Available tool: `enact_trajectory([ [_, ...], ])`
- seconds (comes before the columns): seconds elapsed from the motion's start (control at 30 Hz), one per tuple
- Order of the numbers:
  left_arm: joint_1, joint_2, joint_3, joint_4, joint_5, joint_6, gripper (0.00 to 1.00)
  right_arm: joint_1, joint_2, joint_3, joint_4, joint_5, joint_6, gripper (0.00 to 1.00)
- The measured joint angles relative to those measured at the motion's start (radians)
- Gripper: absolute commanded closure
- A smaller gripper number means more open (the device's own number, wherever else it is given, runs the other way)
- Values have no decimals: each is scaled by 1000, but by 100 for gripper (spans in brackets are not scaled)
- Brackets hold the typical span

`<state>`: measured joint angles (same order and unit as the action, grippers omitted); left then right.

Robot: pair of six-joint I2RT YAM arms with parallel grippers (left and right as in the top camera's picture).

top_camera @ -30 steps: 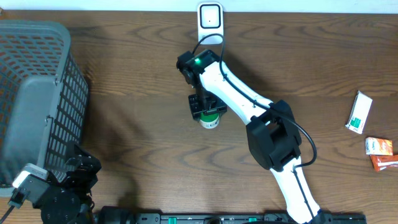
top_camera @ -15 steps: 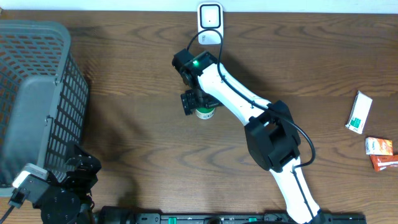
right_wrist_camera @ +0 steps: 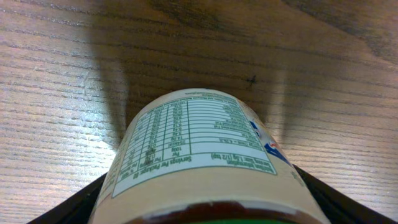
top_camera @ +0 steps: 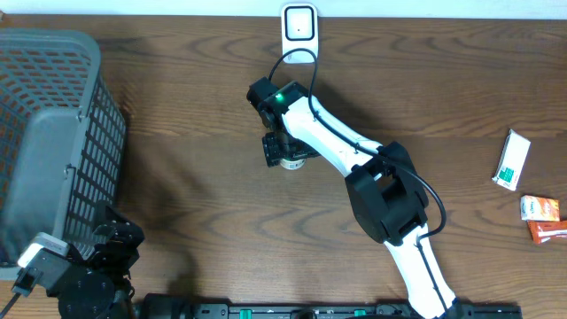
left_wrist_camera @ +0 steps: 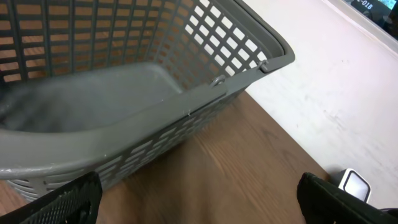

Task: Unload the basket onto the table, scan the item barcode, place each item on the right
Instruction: 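Lift the green jar and carry it toward the scanner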

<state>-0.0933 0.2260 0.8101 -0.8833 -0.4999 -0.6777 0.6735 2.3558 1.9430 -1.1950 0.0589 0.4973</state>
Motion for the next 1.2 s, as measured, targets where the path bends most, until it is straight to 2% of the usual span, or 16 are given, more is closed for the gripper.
enact_trajectory([
  [0.13,0,0,0,0,0,0,2,0,0,0,0,-3,2,35],
  [0.27,0,0,0,0,0,0,2,-1,0,0,1,-7,4,37],
  [0.43,0,0,0,0,0,0,2,-1,0,5,-10,-22,4,44],
  [0.67,0,0,0,0,0,0,2,-3,10,84,-118,-58,4,47],
  [0.97,0,0,0,0,0,0,2,-15,10,303,-448,-102,4,47],
  [1.2,0,0,0,0,0,0,2,-29,10,354,-500,-338,-44,43],
])
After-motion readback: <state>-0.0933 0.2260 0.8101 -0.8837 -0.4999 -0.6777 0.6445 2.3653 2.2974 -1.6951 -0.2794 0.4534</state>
